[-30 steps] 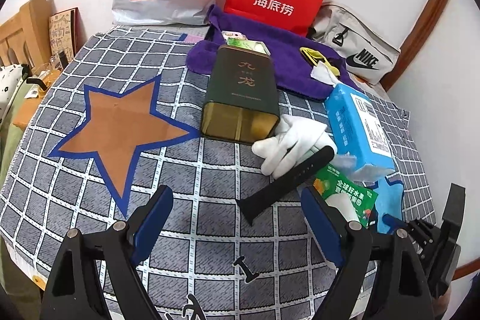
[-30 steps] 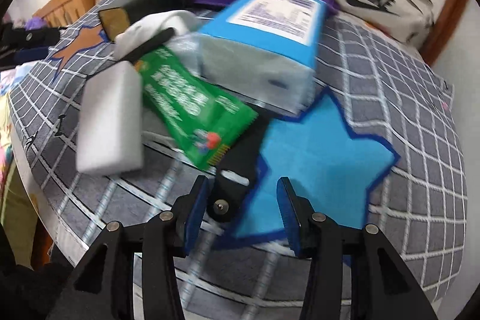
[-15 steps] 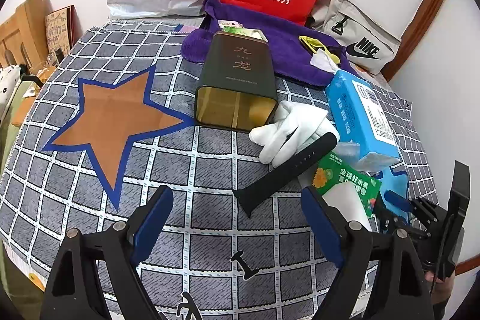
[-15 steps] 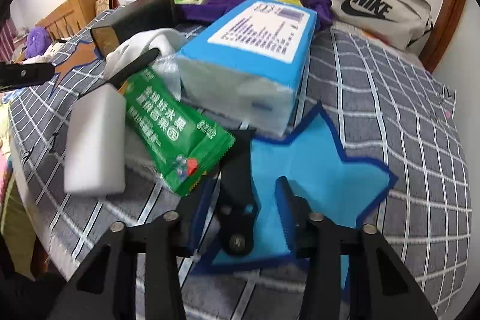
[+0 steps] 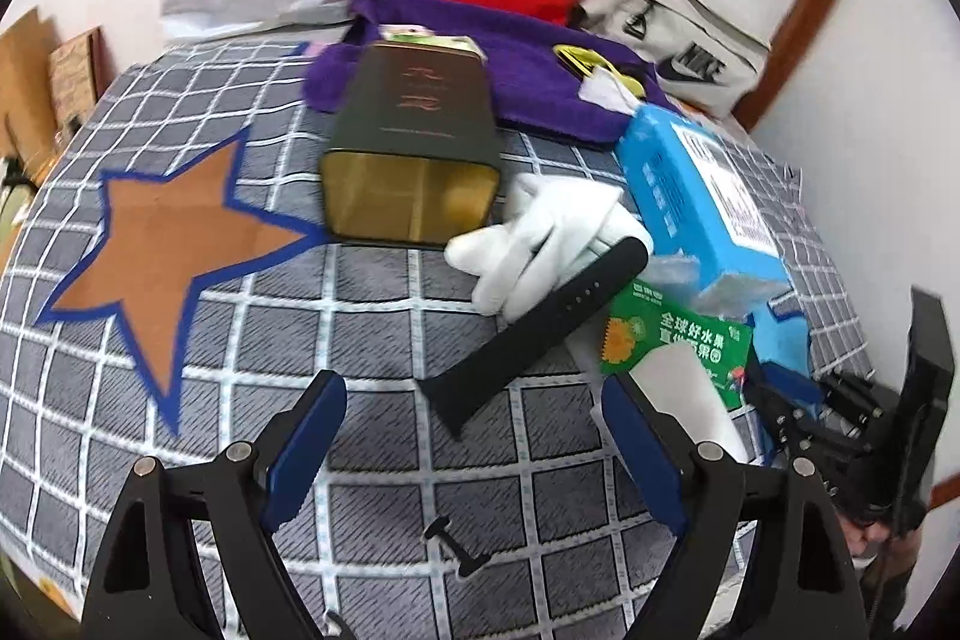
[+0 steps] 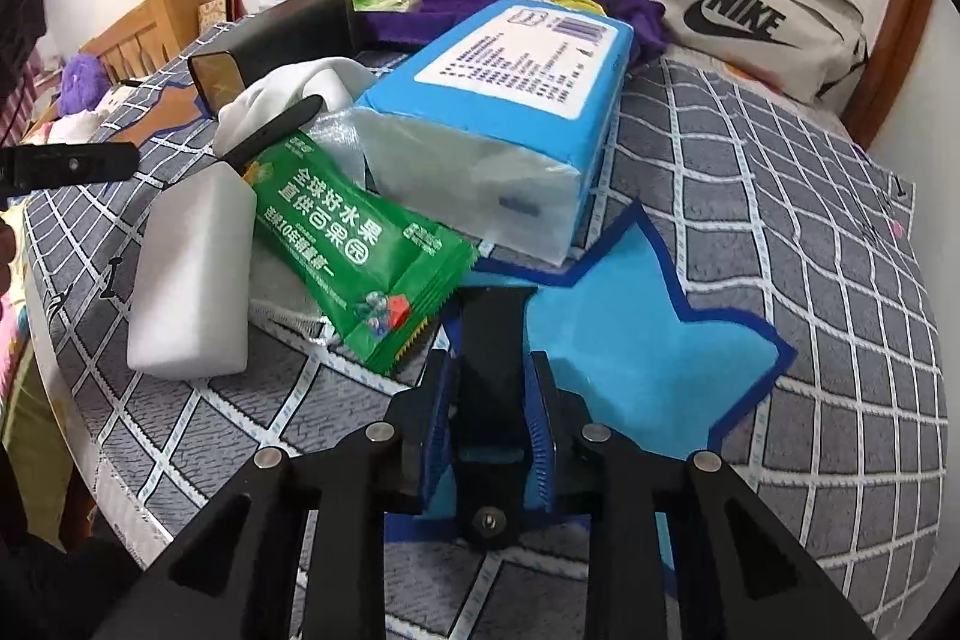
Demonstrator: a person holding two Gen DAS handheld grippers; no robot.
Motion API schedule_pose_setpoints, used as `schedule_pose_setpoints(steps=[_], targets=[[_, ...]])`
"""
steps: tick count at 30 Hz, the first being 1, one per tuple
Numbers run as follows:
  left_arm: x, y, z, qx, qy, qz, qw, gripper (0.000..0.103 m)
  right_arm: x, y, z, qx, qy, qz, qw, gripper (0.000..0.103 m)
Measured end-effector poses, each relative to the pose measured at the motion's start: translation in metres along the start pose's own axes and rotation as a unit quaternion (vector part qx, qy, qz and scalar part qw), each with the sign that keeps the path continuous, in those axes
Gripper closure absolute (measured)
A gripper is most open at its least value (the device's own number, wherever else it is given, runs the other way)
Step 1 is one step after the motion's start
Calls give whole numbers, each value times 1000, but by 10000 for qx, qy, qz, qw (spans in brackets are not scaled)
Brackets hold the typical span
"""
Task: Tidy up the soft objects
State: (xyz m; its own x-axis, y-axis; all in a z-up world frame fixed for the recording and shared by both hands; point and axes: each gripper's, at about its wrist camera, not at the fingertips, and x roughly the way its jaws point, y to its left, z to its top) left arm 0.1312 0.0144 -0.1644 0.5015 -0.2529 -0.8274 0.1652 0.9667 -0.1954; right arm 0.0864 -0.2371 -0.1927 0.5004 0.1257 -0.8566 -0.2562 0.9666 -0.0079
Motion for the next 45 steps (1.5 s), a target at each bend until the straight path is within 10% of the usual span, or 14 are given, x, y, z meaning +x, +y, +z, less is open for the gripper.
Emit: schedule_pose_setpoints(steps=[16,27,45], targets=[[48,-20,14,949,64,-140,9954,21,-4,-21,-3,97,45,153,9998,80],[41,-19,13,1214,145,-32,9925,92,2,-17,2,57,-86,93,9999,78],[33,-5,3,743,4,-193,9970,97,-4,-12,-6,148,-382,-28,9992,83]])
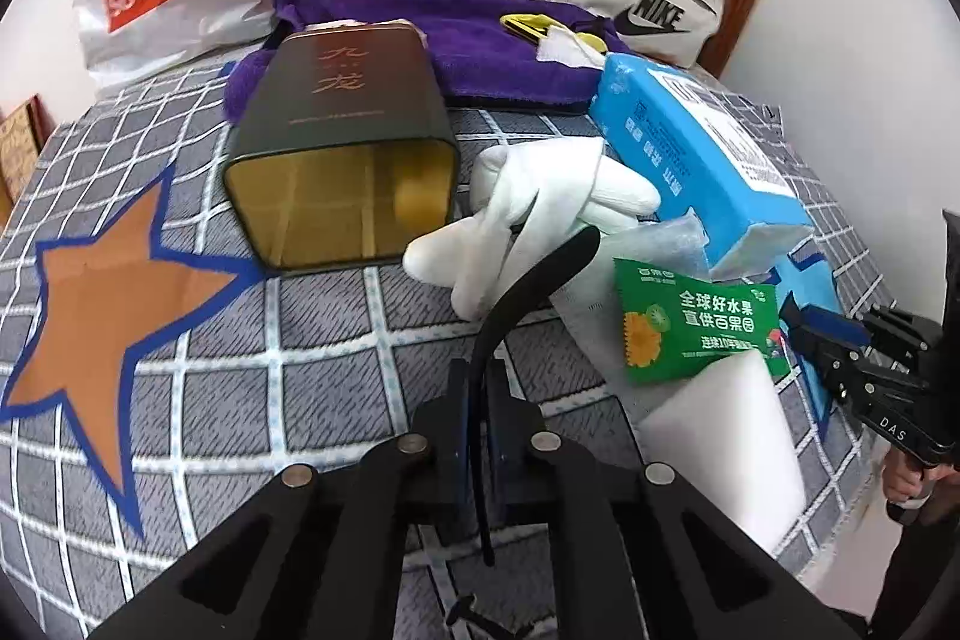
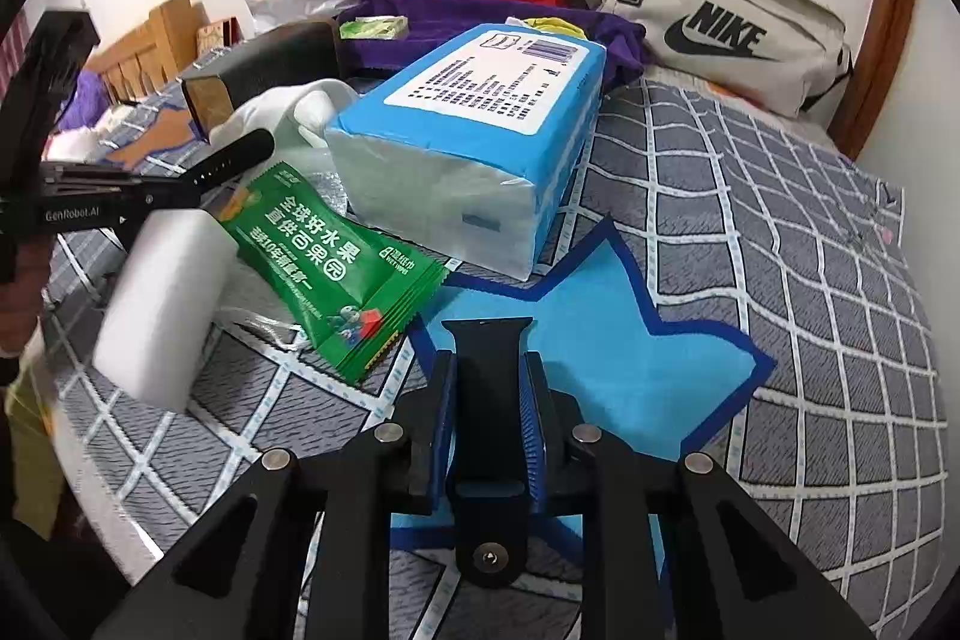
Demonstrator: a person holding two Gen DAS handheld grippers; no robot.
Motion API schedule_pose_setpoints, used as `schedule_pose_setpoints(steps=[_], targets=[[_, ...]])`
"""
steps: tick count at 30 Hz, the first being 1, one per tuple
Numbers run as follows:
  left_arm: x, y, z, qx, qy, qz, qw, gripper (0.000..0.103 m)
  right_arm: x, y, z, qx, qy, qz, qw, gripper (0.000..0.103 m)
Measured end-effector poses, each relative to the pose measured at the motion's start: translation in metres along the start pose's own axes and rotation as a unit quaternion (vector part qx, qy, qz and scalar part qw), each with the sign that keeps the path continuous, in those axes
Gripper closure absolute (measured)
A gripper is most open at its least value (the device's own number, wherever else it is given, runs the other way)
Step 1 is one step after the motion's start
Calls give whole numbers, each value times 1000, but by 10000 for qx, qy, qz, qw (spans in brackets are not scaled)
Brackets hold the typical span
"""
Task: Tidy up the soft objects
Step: 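Grasp the other black watch-strap piece with the left tool and lift it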
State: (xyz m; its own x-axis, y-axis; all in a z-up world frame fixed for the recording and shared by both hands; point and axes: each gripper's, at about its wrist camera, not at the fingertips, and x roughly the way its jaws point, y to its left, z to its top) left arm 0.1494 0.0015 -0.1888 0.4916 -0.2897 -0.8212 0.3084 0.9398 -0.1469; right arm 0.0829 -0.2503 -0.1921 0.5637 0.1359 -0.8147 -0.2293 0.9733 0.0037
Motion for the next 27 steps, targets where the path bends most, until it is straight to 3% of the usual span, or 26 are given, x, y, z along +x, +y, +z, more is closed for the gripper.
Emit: schedule_pose_setpoints(steps=[14,18,22,24,27], targets=[[-54,11,-3,-365,-409,-102,9984,98,-39,-4,14,276,-267,18,9993,82],[-52,11,-2,-362,-355,-105,9987,98,-42,-1,20,216,-261,13,9994,82],[-40,10,-4,-368,-200,145,9990,96,-43,2,18,145,-265,56,9995,82],[-36,10,-6,-332,-143,130,9993,79,-43,2,16,150,-235,54,9996,82],[-27,5,-6,-213,-117,238,9994,62,-39,0,14,188,-147,50,9997,82]])
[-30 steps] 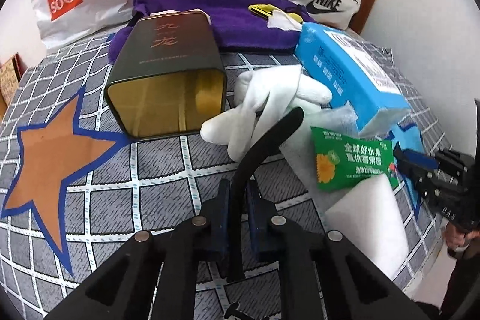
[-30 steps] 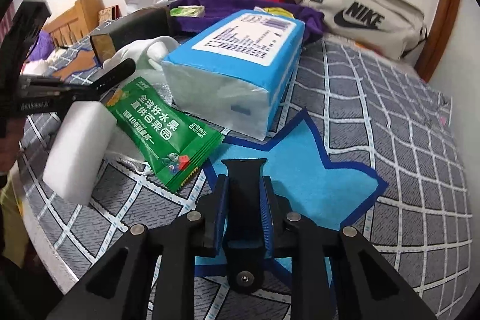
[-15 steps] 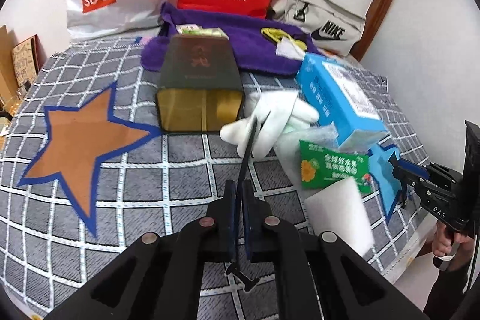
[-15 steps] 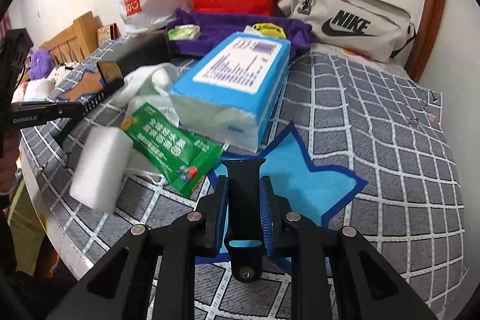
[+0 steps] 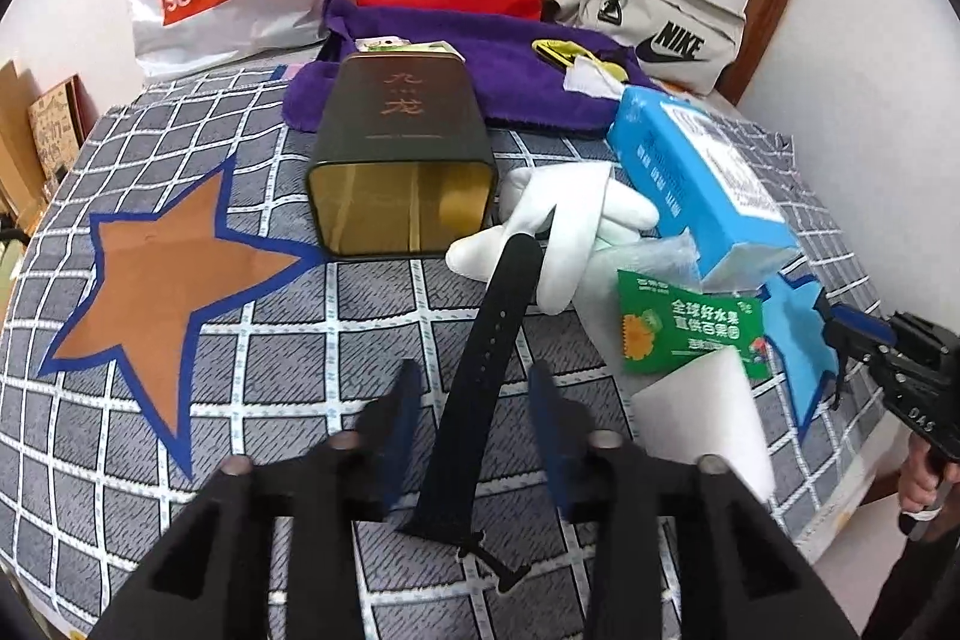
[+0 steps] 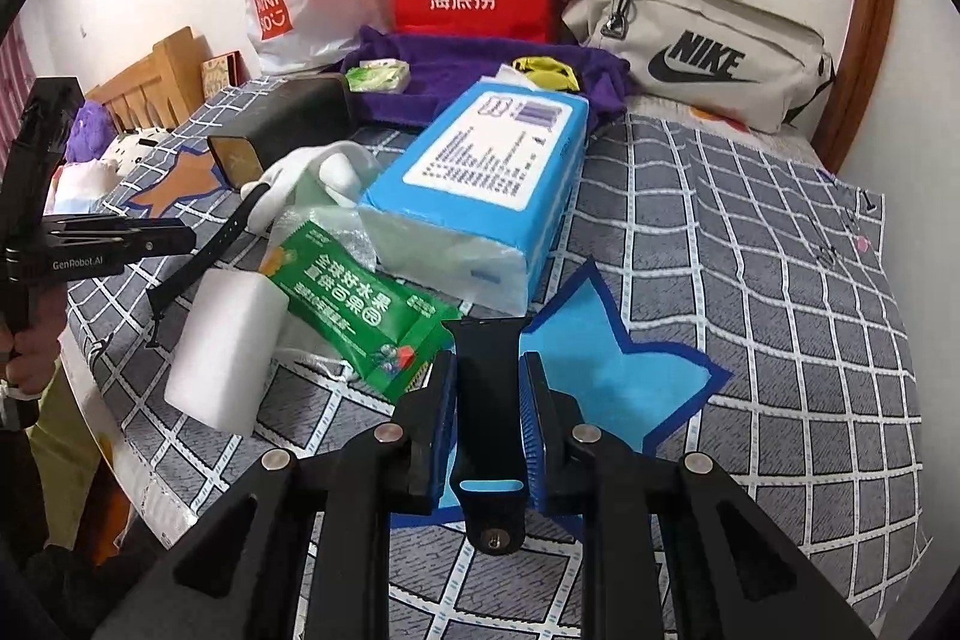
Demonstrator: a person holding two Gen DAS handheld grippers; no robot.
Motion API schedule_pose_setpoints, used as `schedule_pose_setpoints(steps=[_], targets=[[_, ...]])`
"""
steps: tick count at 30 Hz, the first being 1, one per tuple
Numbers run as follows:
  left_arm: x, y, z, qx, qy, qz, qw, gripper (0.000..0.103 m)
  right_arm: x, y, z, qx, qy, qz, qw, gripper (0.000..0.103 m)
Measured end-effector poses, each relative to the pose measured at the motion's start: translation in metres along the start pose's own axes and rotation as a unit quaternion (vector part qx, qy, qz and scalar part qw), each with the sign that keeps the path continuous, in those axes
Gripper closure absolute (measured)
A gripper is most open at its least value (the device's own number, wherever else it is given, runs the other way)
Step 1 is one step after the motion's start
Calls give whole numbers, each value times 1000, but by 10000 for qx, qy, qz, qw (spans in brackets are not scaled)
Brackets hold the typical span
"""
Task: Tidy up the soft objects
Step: 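Grasp the other black watch-strap piece with the left tool and lift it, then carry both strap pieces over the purple towel with both tools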
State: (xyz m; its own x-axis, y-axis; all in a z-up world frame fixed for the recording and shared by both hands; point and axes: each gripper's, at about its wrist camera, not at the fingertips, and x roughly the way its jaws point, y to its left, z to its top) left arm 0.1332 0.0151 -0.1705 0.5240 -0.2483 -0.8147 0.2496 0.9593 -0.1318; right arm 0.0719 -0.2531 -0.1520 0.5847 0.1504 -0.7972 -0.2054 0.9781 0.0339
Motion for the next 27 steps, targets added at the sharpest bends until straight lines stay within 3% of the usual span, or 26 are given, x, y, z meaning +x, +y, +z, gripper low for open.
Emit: schedule_pose_setpoints(steps=[5,10,11,13,14,27], targets=[[24,-8,0,212,229,265,9992,59,1,-1,2,-19,18,-29,10000,82],[31,-24,-1,575,116,516,9969,53,-3,-7,6,13,-45,-66,10000,82],[32,-26,-1,621,94,560,9965,56,-2,-7,6,16,-49,-65,10000,82],[31,-25,2,588,100,551,9967,79,-2,-8,7,21,-56,-45,10000,82],[30,-22,3,501,134,448,9976,83,-1,-8,7,24,-55,-35,10000,82],[1,-12,12,99,-40,60,9999,83,-11,-12,13,51,-199,70,9998,82]])
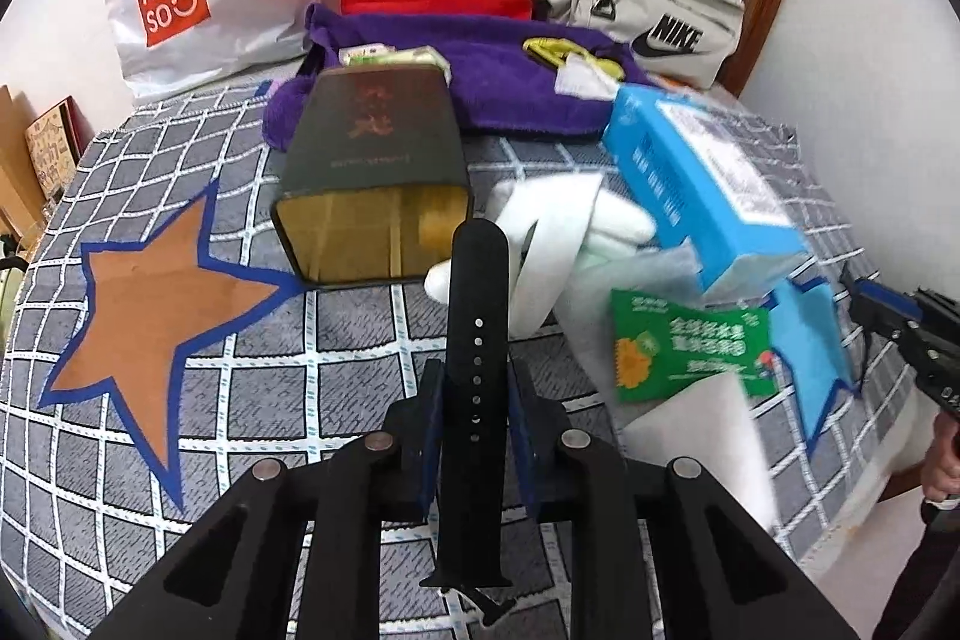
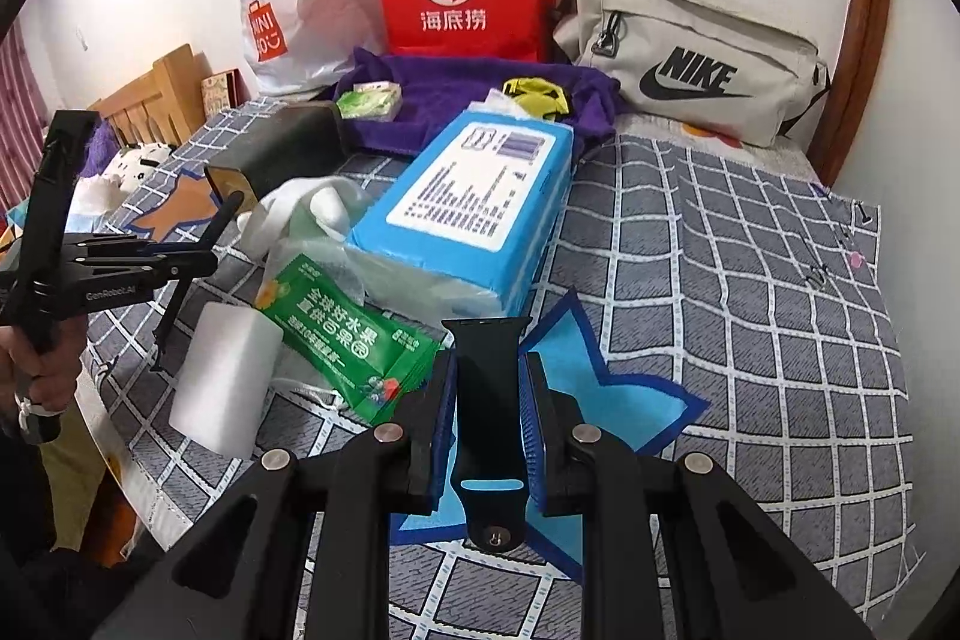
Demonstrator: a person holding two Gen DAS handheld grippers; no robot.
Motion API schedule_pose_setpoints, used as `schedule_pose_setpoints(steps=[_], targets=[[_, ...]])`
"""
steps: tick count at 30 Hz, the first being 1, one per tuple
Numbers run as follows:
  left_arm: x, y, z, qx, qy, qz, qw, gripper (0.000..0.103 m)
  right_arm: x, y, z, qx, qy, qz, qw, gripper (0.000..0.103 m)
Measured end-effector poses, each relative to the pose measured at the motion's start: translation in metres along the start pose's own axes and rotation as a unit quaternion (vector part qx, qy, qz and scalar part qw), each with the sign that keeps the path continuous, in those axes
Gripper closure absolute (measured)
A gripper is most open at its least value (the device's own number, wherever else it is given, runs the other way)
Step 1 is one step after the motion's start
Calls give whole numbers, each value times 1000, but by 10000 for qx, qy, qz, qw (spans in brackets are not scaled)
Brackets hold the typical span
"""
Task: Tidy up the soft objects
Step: 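Carry both strap pieces over the purple towel with both tools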
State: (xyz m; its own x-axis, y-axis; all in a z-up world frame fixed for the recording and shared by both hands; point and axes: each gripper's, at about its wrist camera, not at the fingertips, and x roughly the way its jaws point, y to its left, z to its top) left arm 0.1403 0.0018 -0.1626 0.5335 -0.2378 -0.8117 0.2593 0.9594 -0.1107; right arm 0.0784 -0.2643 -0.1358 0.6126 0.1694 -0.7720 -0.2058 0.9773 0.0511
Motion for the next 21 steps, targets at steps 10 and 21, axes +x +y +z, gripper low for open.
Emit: schedule_pose_setpoints(steps=[10,21], targets=[[-28,-5,24,-37,-310,-20,9995,83,-11,0,23,29,-227,130,9997,82],[-38,2,61,-220,-481,-30,9986,83,-13,-2,67,-69,-455,221,9987,82]])
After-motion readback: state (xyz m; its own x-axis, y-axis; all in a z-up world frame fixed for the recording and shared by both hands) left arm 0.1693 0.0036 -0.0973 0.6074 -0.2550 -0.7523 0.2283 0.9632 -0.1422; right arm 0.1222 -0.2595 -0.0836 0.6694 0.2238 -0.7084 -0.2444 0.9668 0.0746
